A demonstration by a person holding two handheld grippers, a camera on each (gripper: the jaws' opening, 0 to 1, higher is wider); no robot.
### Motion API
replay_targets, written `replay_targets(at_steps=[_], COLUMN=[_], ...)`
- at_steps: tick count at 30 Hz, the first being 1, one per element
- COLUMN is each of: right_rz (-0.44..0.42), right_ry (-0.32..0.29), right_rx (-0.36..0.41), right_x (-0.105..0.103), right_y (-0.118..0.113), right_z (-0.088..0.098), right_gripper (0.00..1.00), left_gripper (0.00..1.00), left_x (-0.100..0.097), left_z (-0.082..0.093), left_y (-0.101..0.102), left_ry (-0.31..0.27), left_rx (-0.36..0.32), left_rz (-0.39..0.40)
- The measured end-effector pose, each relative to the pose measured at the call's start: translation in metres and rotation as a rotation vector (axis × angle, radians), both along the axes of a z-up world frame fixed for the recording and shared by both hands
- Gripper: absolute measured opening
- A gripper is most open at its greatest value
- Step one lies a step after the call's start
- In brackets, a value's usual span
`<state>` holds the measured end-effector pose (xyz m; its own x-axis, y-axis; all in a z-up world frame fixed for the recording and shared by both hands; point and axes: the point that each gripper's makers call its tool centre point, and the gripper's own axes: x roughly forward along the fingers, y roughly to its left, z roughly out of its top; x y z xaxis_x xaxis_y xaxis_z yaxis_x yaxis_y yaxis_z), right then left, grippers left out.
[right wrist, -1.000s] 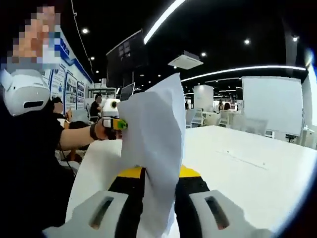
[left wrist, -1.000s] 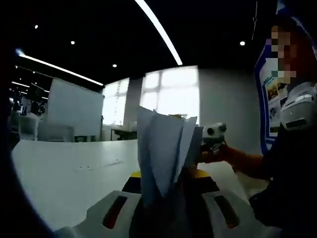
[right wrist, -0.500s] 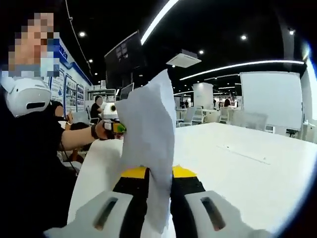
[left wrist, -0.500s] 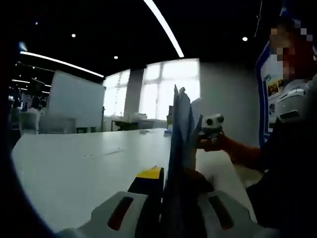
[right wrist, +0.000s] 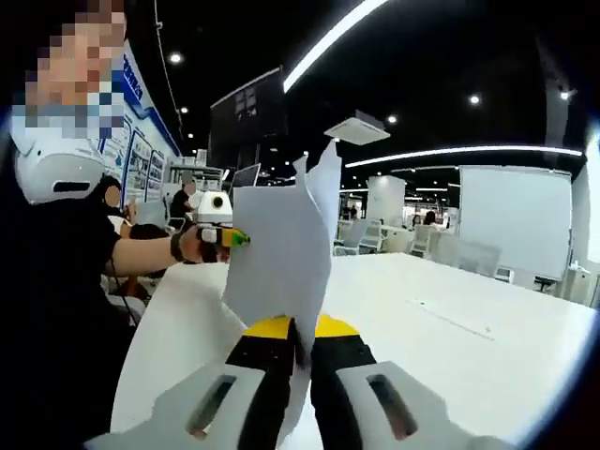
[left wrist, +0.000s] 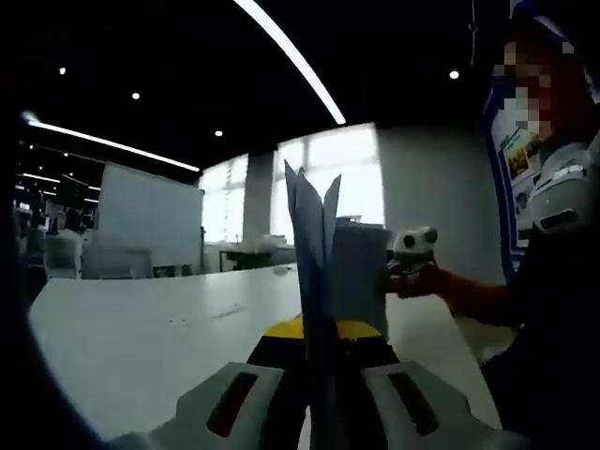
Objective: Organize the stack of printing papers by aligning and flattening the scattered papers on the table
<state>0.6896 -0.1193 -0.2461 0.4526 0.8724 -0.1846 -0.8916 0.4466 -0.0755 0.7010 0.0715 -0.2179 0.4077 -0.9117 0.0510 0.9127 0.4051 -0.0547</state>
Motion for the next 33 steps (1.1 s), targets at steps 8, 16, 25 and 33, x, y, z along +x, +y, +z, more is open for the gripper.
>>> replay_targets(at_steps=[8,16,25,33], right_rz=[0.006,0.02,0.038,0.028], right_ry=[0.027,0.035,0.02,0.054], right_rx=[0.023,0.021,0.025,0.008], right_x=[0.0,-0.002,-0.007,-0.005], right_y=[-0.001,0.007,0.008,0.006], right_z=[-0.007,-0.01,-0.004,-0.015], right_gripper=[0.07,0.07,0.0,0.0], left_gripper=[0.12,0.1,0.06,0.09], left_x=[-0.003,-0.003,-0.008,-0.002], left_z=[-0.01,-0.01,-0.003,-0.018], left_y=[0.003,-0.007,-0.009,-0.009], left_ry=[0.014,0.009,-0.051,0.009], left_rx=[-0.003,0.0,0.023,0.04], left_rz=[0.003,-0.006,-0.004,0.003])
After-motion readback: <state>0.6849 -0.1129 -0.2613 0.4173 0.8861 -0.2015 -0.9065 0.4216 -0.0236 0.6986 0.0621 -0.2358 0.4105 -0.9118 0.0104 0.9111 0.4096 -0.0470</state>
